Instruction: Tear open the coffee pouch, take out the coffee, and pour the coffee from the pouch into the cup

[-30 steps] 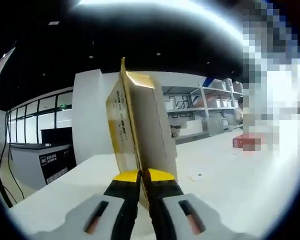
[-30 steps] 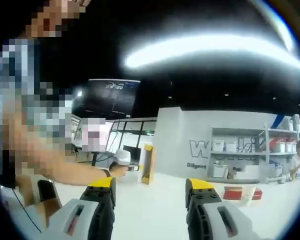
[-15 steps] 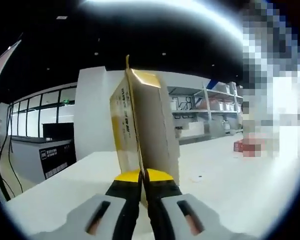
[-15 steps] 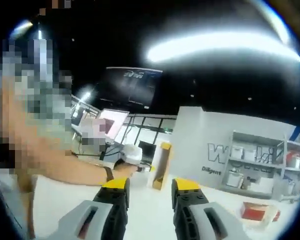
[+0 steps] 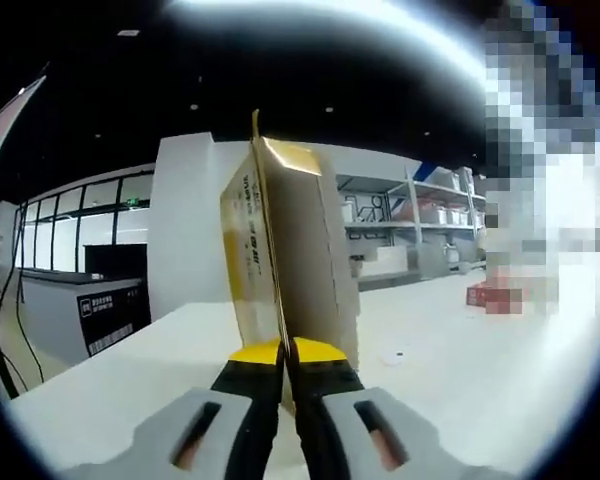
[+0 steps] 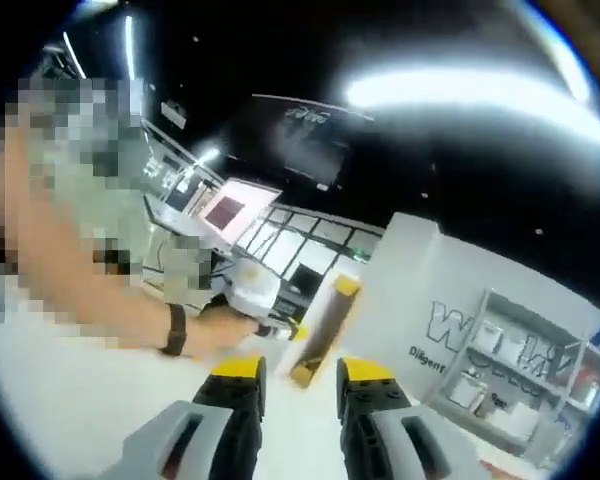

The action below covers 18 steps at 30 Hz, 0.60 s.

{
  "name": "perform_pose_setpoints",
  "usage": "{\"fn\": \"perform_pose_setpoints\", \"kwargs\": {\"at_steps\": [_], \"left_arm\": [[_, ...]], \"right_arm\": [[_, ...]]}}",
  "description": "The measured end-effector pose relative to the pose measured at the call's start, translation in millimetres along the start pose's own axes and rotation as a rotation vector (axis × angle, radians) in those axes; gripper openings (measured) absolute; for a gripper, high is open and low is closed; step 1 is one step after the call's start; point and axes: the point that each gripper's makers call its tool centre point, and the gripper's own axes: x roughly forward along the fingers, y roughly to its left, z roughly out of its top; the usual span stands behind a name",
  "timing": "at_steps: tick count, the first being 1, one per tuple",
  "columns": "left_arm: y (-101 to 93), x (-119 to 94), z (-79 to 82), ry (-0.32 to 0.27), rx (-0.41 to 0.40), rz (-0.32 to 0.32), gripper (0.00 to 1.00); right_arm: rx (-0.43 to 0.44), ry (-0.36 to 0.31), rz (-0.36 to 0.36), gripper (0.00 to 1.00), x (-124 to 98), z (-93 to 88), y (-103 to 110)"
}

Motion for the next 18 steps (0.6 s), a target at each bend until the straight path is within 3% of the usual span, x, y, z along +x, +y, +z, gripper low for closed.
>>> {"fn": "perform_pose_setpoints", "kwargs": {"at_steps": [4,10,18], "left_arm": [[-0.8,0,0.2,-0.001,0.007,0.001,0.06],[-0.2,0,0.4,-0.002,0.004,0.001,0.06],[-1.5,-8,1.3,-0.003,-0.004,0.002,0.06]], "right_arm": [[-0.11,0.015,0.011,0.25,29,-9.9,8],[-0.307,-0.016,-0.008,0.24,72,-7.2,18],[-0.397,0.004,-0.044,0.2,111,-16.4,17]]}}
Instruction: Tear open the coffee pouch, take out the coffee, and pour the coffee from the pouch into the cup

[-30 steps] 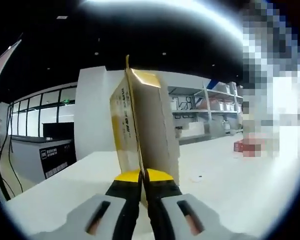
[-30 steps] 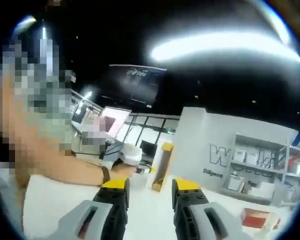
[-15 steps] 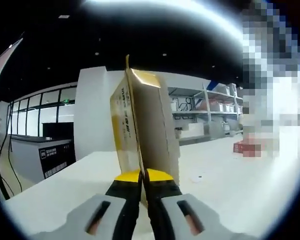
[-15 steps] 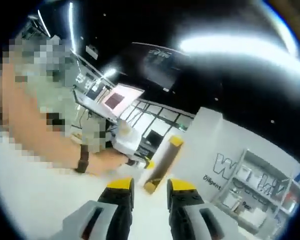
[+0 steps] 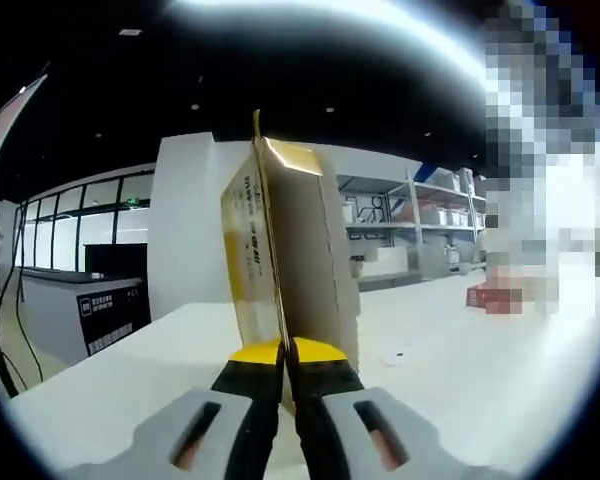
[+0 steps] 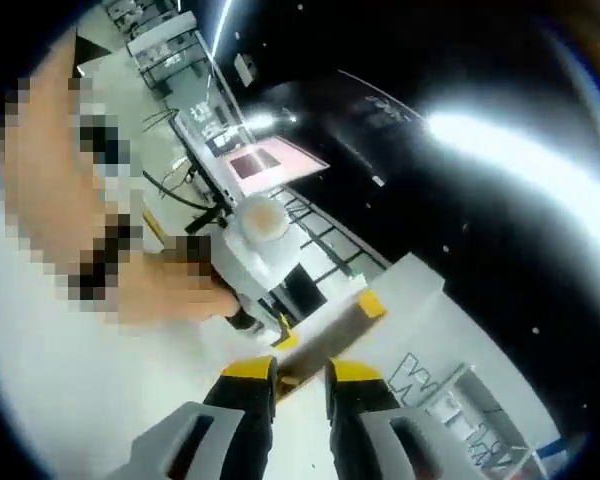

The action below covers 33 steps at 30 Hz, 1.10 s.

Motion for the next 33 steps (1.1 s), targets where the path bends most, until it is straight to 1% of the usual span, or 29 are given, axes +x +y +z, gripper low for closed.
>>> {"fn": "perform_pose_setpoints", "kwargs": {"at_steps": [2,7,10,13,17,18,22,25,26,27,29,32,33], "left_arm": [[-0.4,-2,0.3,0.0,-0.001,0.0,0.06],[-1.0,-5,0.6,-0.001,-0.008,0.0,0.06],[-2.1,-8,0.9,-0.001,-0.007,0.001,0.06],[-2.5,-9,0.9,-0.001,-0.011,0.002,0.06],[-3.4,-9,1.0,-0.001,-0.011,0.001,0.06],[-3.2,-8,0.8,-0.002,-0.01,-0.001,0.06],[-2.7,-8,0.7,-0.002,-0.01,0.0,0.06],[-1.7,-7,0.4,-0.001,-0.014,0.0,0.06],[-1.4,-6,0.3,-0.002,-0.014,-0.001,0.06],[-0.7,-5,0.1,-0.001,-0.015,-0.001,0.06],[0.7,-2,-0.3,-0.001,-0.017,-0.001,0.06],[3.0,2,-0.6,-0.001,-0.02,-0.002,0.06],[3.1,1,-0.5,-0.002,-0.021,-0.002,0.06]], "right_arm": [[-0.016,0.028,-0.012,0.18,11,-11.6,0],[-0.049,0.066,-0.029,0.17,34,-31.3,1],[-0.07,0.079,-0.032,0.16,45,-37.3,2],[-0.116,0.094,-0.029,0.15,59,-44.3,2],[-0.145,0.096,-0.019,0.13,71,-46.9,3],[-0.152,0.092,-0.017,0.13,78,-47.9,4],[-0.176,0.102,-0.012,0.13,89,-54.0,4],[-0.233,0.121,0.01,0.12,99,-60.2,8],[-0.234,0.119,0.012,0.12,102,-60.7,9],[-0.267,0.134,0.025,0.12,105,-64.2,11],[-0.311,0.139,0.041,0.12,109,-66.5,15],[-0.408,0.143,0.065,0.11,117,-68.2,21],[-0.423,0.143,0.066,0.11,118,-68.6,22]]}}
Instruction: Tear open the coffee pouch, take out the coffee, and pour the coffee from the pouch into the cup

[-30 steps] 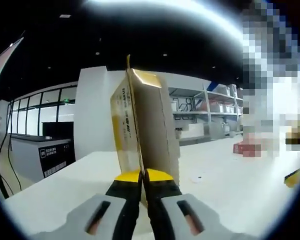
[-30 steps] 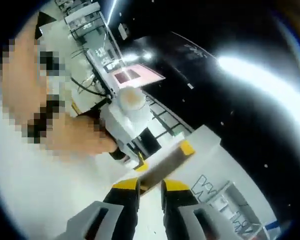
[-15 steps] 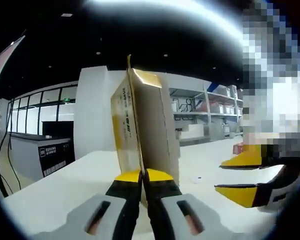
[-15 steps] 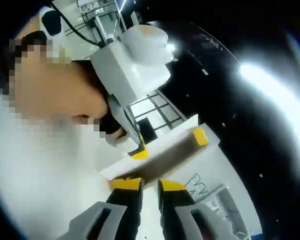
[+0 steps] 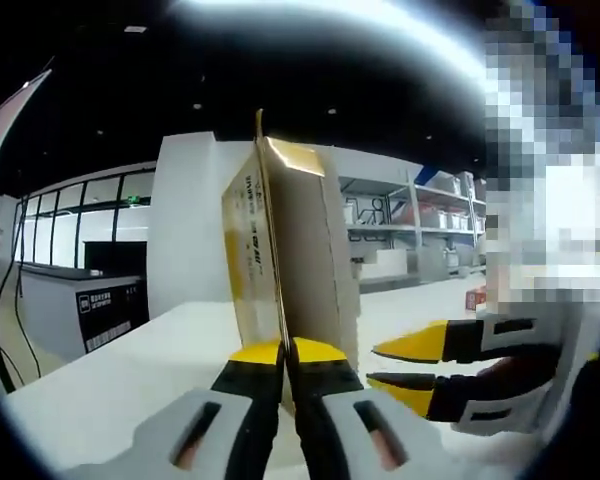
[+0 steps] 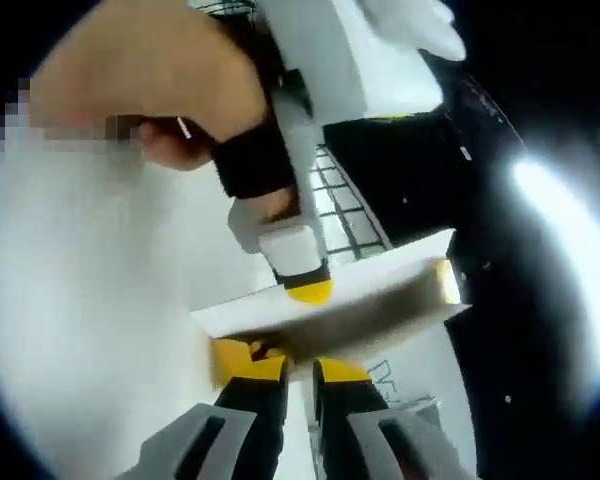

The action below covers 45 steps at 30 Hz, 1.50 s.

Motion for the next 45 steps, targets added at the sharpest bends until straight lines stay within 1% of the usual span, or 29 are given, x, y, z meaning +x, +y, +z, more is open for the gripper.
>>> {"fn": "perform_pose_setpoints", "kwargs": {"at_steps": [4,9,12,14,19,25,32,40,45], "left_arm": [[-0.1,0,0.2,0.0,0.002,0.0,0.06],[-0.4,1,0.3,-0.001,-0.006,-0.001,0.05],[-1.0,2,0.3,-0.001,-0.005,-0.002,0.05],[-1.0,2,0.4,-0.001,-0.007,-0.004,0.05],[0.7,3,0.7,-0.001,-0.005,-0.002,0.06],[0.8,3,0.1,-0.002,-0.012,-0.001,0.05],[1.6,3,0.8,-0.002,-0.013,-0.003,0.05],[2.3,2,1.3,-0.002,-0.016,-0.005,0.05],[2.6,3,2.1,-0.002,-0.017,-0.009,0.05]], "right_arm": [[-0.056,0.014,0.005,0.11,5,-4.3,1],[-0.071,0.031,0.011,0.11,7,-13.1,1],[-0.094,0.031,0.016,0.11,8,-13.1,2],[-0.123,0.026,0.02,0.11,12,-11.4,7],[-0.179,0.024,0.029,0.11,14,-8.5,7],[-0.2,0.038,0.042,0.11,19,-13.7,9],[-0.244,0.048,0.065,0.1,25,-14.3,16],[-0.287,0.066,0.065,0.1,32,-17.0,17],[-0.303,0.073,0.067,0.1,32,-17.4,17]]}}
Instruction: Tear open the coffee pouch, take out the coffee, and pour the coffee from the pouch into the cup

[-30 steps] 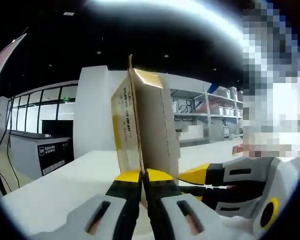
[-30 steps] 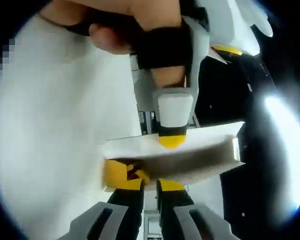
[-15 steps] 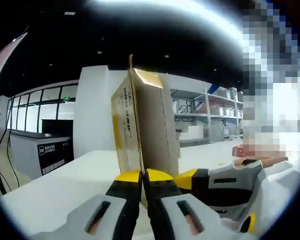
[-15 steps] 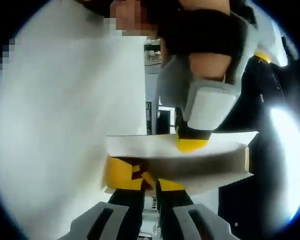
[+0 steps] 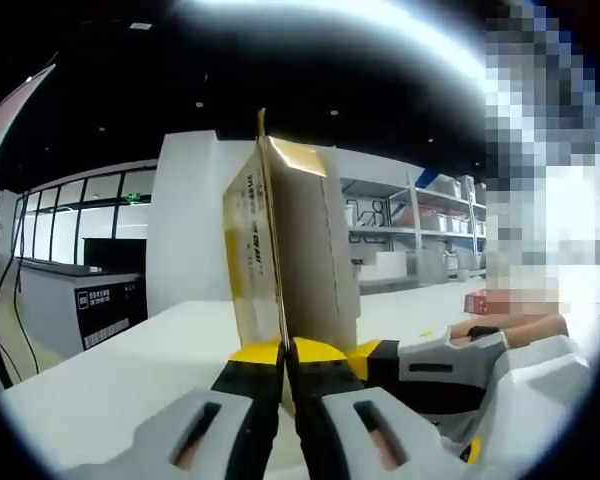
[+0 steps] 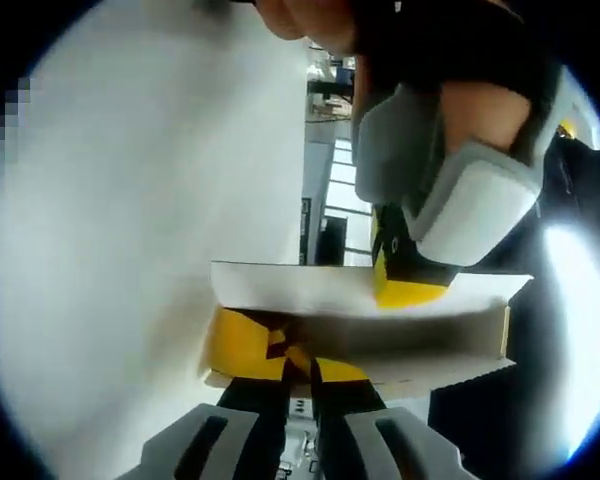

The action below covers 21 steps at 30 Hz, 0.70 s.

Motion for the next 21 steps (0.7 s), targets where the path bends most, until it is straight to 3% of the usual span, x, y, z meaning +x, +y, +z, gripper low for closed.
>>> {"fn": "perform_pose_setpoints", "kwargs": {"at_steps": [12,21], "left_arm": [[-0.1,-0.6,-1.1,-0.001,-0.008,0.0,0.05],[-1.8,-2.6,-0.6,0.0,-0.013,0.0,0.05]], "right_arm": [[-0.005,0.019,0.007,0.11,-3.3,-2.6,0.8],[-0.056,0.032,0.005,0.11,0.0,-1.2,1.0]]}}
